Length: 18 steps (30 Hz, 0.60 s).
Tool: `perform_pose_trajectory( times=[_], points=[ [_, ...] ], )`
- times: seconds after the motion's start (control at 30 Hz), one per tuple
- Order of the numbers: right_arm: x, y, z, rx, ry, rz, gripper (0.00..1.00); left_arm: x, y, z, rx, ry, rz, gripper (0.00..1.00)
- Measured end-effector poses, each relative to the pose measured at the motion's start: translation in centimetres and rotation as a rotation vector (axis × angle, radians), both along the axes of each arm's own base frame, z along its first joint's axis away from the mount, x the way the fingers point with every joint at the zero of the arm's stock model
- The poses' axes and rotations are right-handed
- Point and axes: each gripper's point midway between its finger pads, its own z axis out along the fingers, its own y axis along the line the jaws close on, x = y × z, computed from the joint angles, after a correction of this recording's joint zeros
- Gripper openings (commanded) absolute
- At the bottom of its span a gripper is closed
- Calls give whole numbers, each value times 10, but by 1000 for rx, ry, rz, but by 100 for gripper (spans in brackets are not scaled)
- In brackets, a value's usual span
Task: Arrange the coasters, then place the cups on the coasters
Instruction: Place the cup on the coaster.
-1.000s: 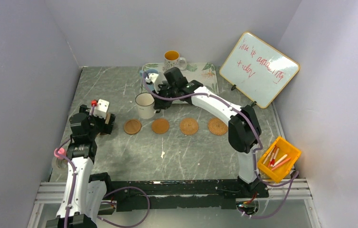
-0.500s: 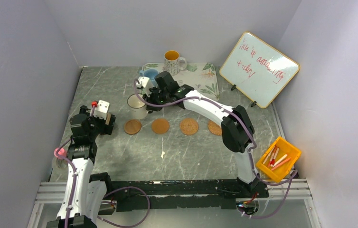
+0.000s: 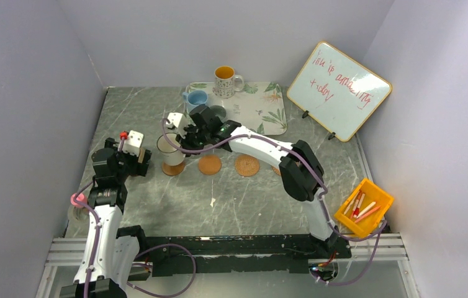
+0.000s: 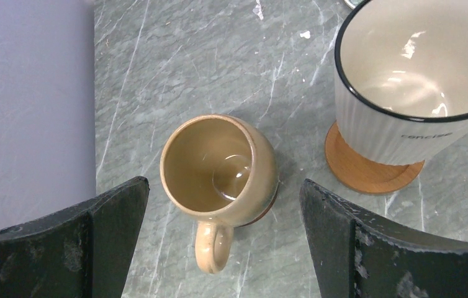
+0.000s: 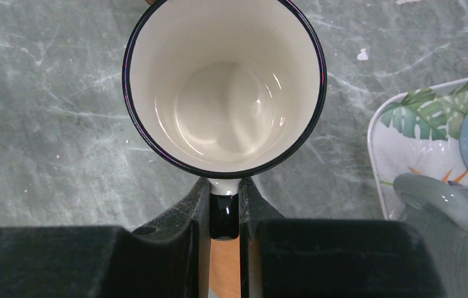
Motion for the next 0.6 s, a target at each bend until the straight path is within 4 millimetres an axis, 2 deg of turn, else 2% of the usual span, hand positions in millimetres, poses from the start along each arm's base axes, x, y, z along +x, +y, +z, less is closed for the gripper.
perform_pose_trajectory(
  times=[0.13, 0.47, 0.6],
  points=[
    [-3, 3, -14, -26, 7, -2, 0, 0, 0, 0, 0, 0, 0, 96],
    [-11, 10, -19, -39, 3, 7, 0, -1, 0, 0, -2, -4, 1, 96],
    [-12, 11, -27, -50, 12, 9, 0, -1, 0, 0, -2, -4, 1, 96]
  ],
)
